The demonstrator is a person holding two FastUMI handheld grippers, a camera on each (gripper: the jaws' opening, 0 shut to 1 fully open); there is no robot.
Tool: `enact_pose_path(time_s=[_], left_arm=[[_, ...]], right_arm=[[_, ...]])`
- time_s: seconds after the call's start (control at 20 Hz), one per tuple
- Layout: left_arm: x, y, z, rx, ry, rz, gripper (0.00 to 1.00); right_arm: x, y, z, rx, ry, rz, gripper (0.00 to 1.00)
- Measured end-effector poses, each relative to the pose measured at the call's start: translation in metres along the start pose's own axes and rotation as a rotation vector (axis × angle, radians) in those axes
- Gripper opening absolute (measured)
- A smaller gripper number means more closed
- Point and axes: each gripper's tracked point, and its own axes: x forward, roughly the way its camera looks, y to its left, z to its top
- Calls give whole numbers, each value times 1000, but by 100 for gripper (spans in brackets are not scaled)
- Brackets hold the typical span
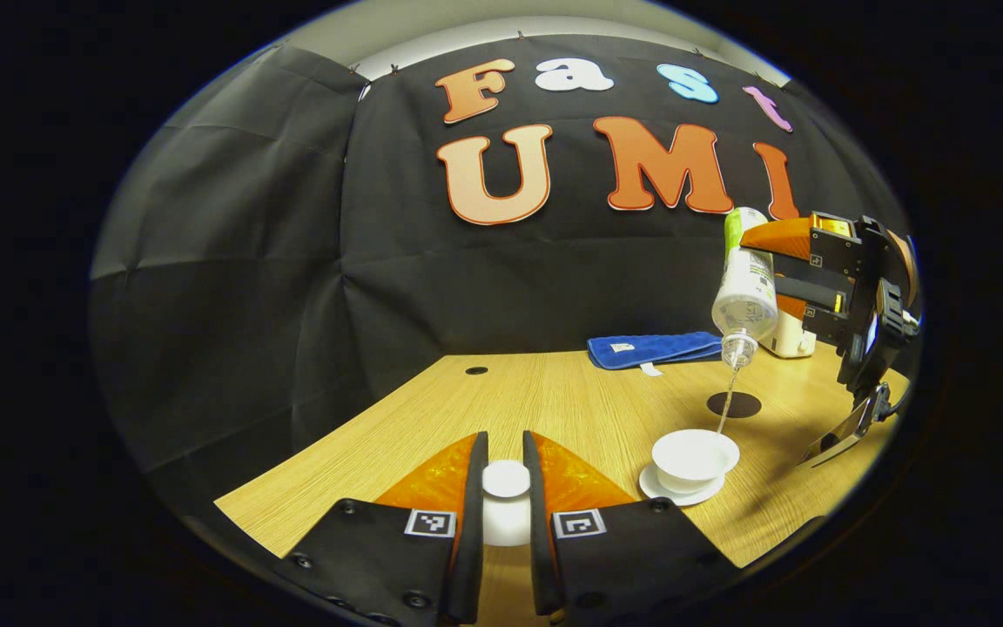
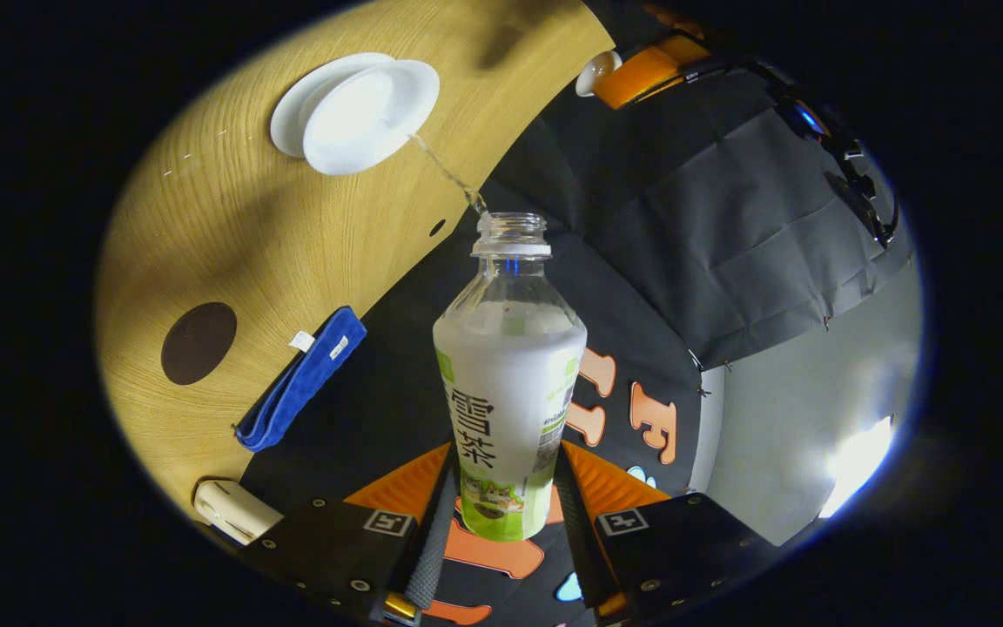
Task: Open the teacup lid with one hand, grasp the water bottle and pour water into the teacup with the other hand; after pouring, place the water bottle on the coaster and then close the teacup lid.
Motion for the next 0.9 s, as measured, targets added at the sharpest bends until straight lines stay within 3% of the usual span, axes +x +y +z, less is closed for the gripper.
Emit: enact_pose_path(time_s=[0.25,0.45,0.75,0.9], left_arm=[[-1,-1,1,-1,-9,-6,27],[1,-1,0,-2,-1,-6,27],[2,-3,-3,-13,4,-14,27],[3,-5,-2,-12,6,-25,24]], right_arm=[[-8,9,11,48,-7,34,63],[-7,41,28,157,-6,112,63],[-16,81,48,555,30,297,63],[-15,93,37,866,115,373,63]])
